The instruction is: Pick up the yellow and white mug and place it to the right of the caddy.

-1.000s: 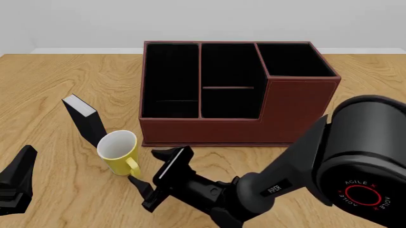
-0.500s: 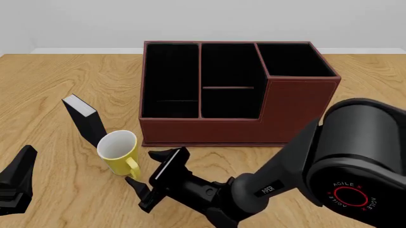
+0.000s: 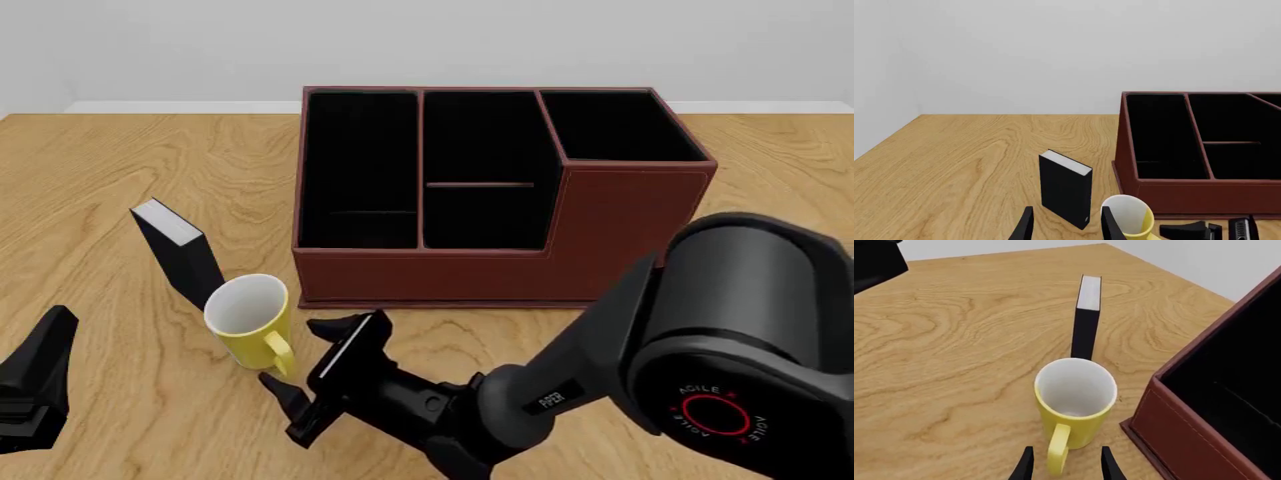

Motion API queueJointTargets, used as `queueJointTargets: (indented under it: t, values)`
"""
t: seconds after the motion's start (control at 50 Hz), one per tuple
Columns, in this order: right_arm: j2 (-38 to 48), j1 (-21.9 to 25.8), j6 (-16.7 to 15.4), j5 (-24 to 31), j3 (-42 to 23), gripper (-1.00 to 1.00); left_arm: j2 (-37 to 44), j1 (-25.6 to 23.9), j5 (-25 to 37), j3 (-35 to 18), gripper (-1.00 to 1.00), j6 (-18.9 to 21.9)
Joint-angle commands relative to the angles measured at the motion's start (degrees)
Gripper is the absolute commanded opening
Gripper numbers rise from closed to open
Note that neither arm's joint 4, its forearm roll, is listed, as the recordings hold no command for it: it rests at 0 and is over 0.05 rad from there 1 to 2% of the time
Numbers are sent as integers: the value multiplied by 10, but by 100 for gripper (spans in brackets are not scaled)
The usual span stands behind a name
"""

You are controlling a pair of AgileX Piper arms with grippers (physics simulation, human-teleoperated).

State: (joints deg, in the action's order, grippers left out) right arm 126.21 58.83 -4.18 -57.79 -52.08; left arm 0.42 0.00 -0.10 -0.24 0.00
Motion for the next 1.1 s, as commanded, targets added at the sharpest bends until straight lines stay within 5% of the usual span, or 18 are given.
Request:
queueJointTargets:
  t: [0.02, 0.46, 0.48, 1.1]
  values:
    - [6, 1, 1, 2, -6, 100, 0, 0, 0, 0, 100, 0]
    - [15, -2, 3, 3, -14, 100, 0, 0, 0, 0, 100, 0]
    - [15, -3, 5, 3, -13, -100, 0, 0, 0, 0, 100, 0]
    - [-25, 5, 8, -11, 16, -100, 0, 0, 0, 0, 100, 0]
